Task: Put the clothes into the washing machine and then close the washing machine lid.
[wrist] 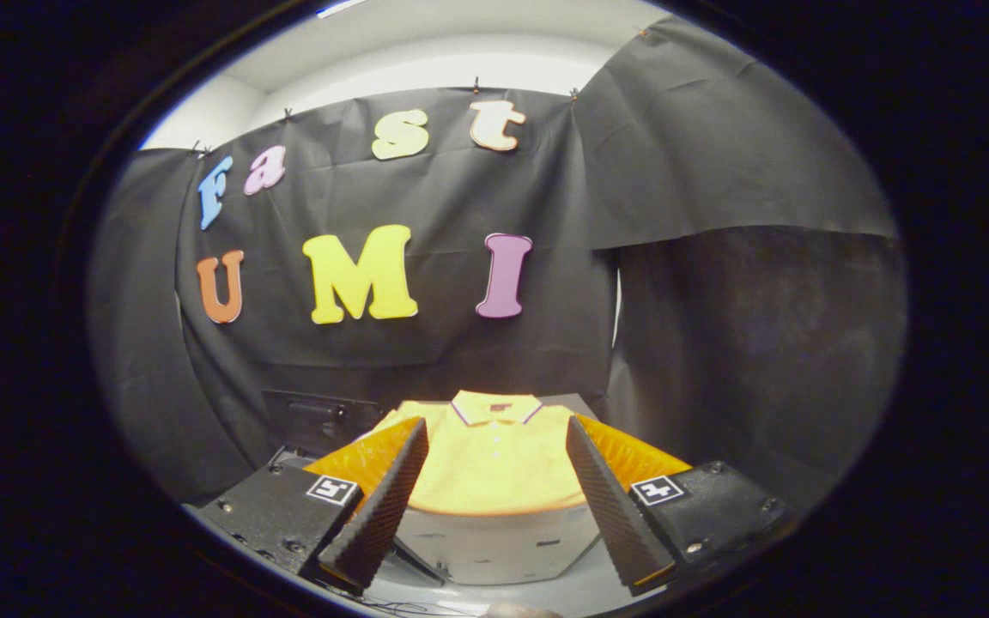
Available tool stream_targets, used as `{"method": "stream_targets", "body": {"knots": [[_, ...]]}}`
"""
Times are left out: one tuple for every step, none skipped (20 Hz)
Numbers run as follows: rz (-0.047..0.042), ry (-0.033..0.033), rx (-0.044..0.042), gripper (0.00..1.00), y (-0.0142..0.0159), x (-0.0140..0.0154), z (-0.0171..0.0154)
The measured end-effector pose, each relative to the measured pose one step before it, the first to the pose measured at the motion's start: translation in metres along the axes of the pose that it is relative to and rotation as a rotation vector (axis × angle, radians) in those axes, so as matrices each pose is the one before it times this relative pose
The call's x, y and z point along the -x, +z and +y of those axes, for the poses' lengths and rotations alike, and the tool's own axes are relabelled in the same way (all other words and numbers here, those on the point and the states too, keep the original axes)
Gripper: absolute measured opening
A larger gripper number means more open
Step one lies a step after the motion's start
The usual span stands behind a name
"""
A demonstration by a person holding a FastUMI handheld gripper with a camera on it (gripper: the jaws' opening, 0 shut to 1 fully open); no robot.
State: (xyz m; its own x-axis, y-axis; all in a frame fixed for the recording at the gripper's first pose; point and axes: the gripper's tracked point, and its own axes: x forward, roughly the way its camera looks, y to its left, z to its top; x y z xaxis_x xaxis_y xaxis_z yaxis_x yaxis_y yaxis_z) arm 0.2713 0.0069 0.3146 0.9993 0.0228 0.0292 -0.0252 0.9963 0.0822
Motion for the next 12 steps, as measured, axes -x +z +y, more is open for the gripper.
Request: {"method": "stream_targets", "body": {"knots": [[0.00629,-0.00589,0.01039,1.00,0.00589,-0.01853,-0.00152],[0.00826,-0.00409,0.00911,1.00,0.00426,-0.01467,-0.00248],[0.00906,-0.00032,0.00749,1.00,0.00547,-0.01823,-0.00120],[0.01554,0.00185,0.00622,1.00,0.00020,-0.01404,0.00119],[0.01930,0.00247,0.00408,1.00,0.00060,-0.01491,-0.00002],[0.02350,0.00944,0.00061,1.00,-0.00186,-0.01618,0.00191],[0.01575,0.01010,-0.00024,1.00,-0.00016,-0.01369,0.00212],[0.01980,-0.00102,0.00343,1.00,-0.00221,-0.01456,-0.00007],[0.02899,-0.00370,0.01119,1.00,-0.00299,-0.01547,0.00014],[0.01776,0.00241,0.00462,1.00,-0.00398,-0.01198,0.00189],[0.02335,0.00375,0.00606,1.00,-0.00375,-0.01287,0.00131],[0.03099,0.00164,0.00697,1.00,-0.00628,-0.01203,0.00032]]}}
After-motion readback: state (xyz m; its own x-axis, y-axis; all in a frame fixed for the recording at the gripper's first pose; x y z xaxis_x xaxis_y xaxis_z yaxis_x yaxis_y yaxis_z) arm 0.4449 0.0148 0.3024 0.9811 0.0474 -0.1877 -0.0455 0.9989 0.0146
